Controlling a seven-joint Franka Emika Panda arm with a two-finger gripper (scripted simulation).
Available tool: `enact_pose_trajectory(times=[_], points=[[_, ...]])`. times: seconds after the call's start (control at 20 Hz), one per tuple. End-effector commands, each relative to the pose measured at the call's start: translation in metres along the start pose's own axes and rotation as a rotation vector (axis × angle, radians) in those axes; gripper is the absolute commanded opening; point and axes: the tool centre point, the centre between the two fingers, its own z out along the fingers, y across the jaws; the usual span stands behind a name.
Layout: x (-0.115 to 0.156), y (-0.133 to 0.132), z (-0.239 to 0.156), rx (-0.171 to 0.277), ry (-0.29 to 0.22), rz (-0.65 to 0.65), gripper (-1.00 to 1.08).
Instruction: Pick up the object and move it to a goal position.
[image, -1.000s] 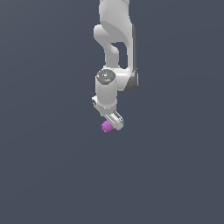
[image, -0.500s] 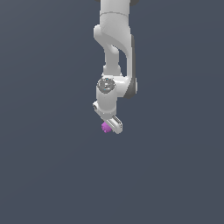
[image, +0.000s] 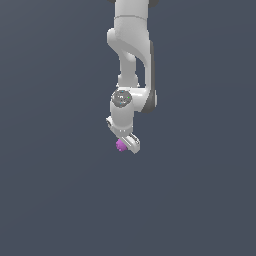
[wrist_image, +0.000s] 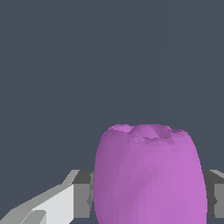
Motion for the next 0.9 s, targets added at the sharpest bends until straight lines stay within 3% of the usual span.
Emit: enact_pose_trajectory(times=[0.0,0.45,0.85], points=[[0.000,0.001,0.001,-0.001,0.000,0.001,-1.00],[0.003,-0.001,-0.015,0.000,0.000,0.000,-1.00],[0.013,-0.004,-0.067,0.000,0.000,0.001,-1.00]])
